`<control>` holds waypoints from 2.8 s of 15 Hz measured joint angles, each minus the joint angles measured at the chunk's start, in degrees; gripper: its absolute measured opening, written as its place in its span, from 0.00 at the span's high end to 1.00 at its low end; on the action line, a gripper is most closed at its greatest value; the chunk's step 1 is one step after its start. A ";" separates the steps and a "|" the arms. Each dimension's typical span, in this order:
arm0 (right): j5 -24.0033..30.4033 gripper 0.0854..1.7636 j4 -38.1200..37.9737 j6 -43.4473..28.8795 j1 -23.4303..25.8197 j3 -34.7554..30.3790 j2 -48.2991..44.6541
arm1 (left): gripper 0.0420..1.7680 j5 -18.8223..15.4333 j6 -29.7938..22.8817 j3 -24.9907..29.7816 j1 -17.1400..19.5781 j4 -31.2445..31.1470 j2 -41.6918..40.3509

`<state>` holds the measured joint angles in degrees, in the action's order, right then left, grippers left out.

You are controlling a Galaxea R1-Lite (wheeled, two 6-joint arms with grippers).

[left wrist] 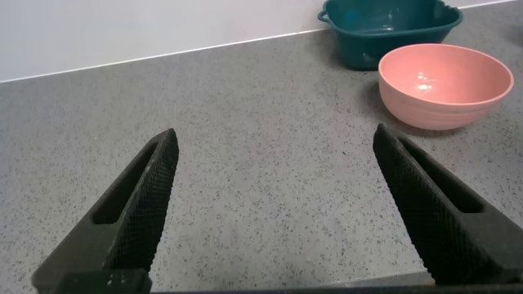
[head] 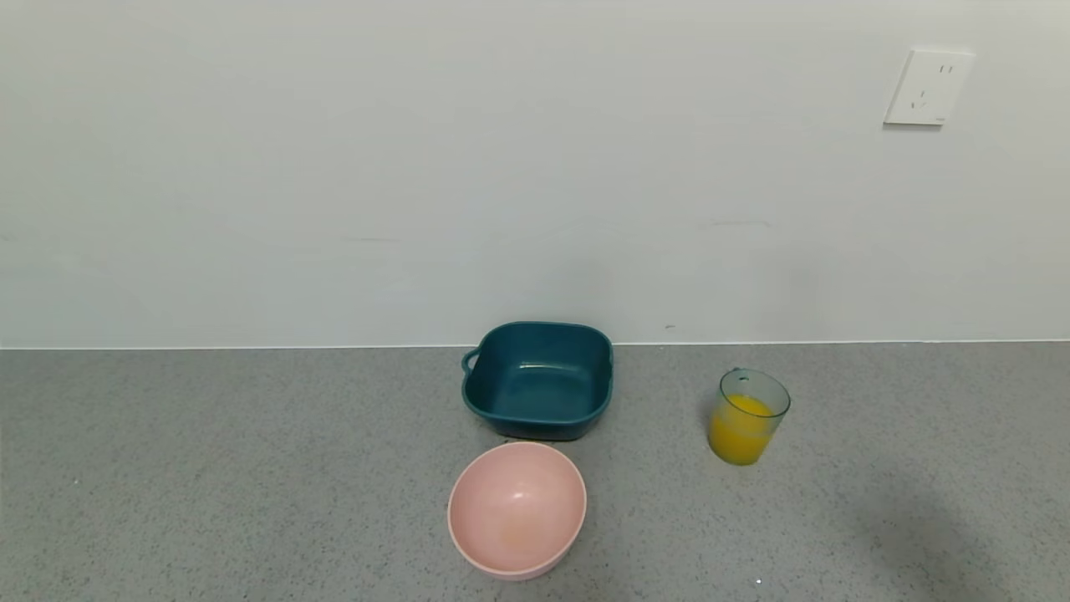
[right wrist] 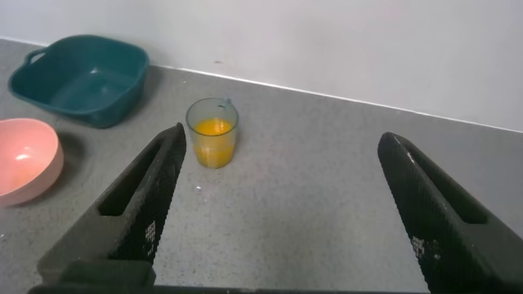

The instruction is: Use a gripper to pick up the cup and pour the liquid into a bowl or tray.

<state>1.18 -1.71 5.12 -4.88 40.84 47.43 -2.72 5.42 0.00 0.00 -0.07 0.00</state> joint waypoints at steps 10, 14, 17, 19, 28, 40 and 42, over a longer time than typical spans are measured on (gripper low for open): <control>-3.83 0.03 10.46 -11.65 -15.54 -3.41 27.81 | 0.03 0.05 0.00 0.00 0.00 -0.02 0.00; -7.88 0.03 26.12 -13.63 -19.04 -8.68 39.64 | 0.03 0.02 0.00 0.00 0.00 -0.02 0.00; -11.00 0.03 33.90 -15.64 -19.76 -10.97 48.43 | 0.03 0.05 0.00 0.00 0.00 -0.02 0.00; -13.31 0.03 39.11 -16.75 -19.85 -11.65 53.44 | 0.03 0.02 0.00 0.00 0.00 -0.02 0.00; -20.92 0.03 62.73 -17.65 -19.81 -14.38 70.40 | 0.03 0.02 0.00 0.00 0.00 0.00 0.00; -25.14 0.03 82.71 -14.87 -19.02 -12.24 83.87 | 0.03 0.02 0.00 0.00 0.00 -0.02 0.00; -25.14 0.03 83.70 -14.40 -18.49 -10.65 84.81 | 0.03 0.02 -0.02 0.00 0.00 -0.02 0.00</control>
<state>-23.95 81.99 -9.28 -23.37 30.18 132.24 -2.69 5.40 0.00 0.00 -0.10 0.00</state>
